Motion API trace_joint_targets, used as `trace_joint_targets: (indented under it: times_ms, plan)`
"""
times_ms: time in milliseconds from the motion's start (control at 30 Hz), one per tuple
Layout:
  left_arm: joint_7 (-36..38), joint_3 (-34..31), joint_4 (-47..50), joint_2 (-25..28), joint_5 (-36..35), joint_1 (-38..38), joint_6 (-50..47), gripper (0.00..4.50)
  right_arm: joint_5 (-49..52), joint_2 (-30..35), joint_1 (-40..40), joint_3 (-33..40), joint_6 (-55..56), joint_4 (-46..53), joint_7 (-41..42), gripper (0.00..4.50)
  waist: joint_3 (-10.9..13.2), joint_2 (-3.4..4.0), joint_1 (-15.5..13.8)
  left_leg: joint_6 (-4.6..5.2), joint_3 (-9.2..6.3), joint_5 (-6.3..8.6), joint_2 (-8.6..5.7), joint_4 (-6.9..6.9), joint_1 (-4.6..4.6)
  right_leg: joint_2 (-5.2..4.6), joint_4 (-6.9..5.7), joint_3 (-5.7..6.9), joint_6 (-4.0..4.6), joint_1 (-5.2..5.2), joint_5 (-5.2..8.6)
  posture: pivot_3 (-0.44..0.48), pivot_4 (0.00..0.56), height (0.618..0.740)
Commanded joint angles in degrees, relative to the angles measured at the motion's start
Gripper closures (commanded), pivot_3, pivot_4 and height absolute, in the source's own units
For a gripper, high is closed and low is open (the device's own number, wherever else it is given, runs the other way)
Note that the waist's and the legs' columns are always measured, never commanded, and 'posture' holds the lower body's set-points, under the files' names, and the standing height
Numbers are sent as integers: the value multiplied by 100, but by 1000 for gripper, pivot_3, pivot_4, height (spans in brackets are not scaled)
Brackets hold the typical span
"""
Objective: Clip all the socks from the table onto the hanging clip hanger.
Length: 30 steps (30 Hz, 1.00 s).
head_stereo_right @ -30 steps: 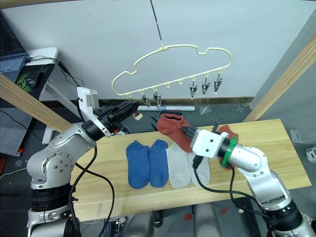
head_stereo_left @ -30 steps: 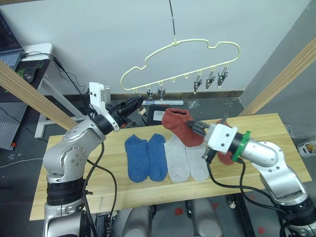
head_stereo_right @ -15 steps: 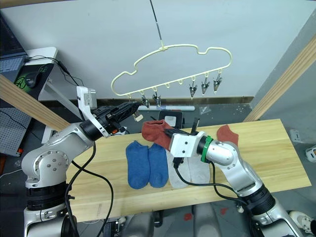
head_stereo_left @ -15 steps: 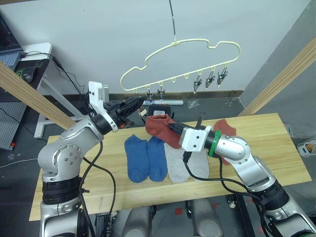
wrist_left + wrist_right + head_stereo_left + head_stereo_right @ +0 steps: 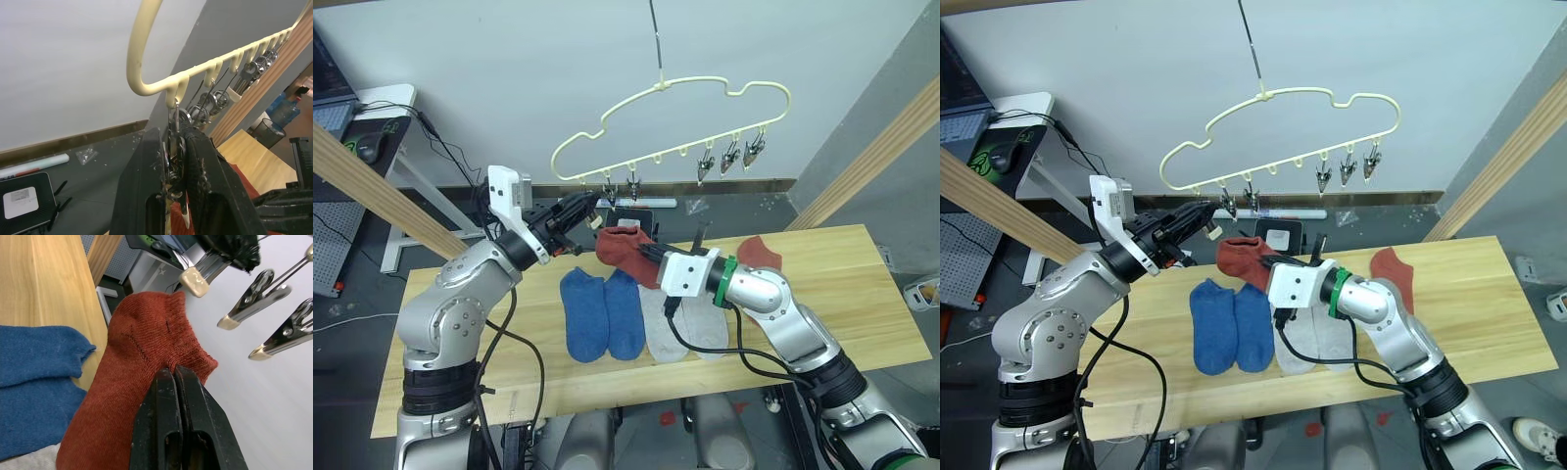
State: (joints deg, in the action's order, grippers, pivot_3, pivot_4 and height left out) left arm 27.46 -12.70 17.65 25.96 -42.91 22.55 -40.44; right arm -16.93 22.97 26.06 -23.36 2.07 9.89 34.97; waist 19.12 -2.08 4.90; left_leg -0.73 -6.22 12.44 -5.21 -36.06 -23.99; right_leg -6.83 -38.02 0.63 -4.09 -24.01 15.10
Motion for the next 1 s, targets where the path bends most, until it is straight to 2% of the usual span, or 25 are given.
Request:
trace_joint_targets:
  times_ms: [33, 667, 1000]
  plan:
    - [2, 18, 252, -10, 23, -63, 136, 4256, -35, -105, 107, -27, 100, 126, -2, 4500, 0, 0, 2, 0, 0, 0, 0, 0, 0, 0, 0, 0, 0, -1, 0, -152, 362, 740]
    - [50, 125, 235, 17, 170, -206, 308, 4256, -76, -367, 286, 33, 116, 169, -159, 4500, 0, 0, 8, -1, 1, 0, 0, 0, 0, 1, -2, -2, 0, -2, 0, -154, 360, 740]
    - [68, 106, 260, 50, 195, -296, 303, 4256, -221, -438, 422, 139, 142, 29, -507, 4500, 0, 0, 7, -1, 0, -1, 1, 0, 1, 1, -4, -1, 1, -3, -1, -150, 360, 740]
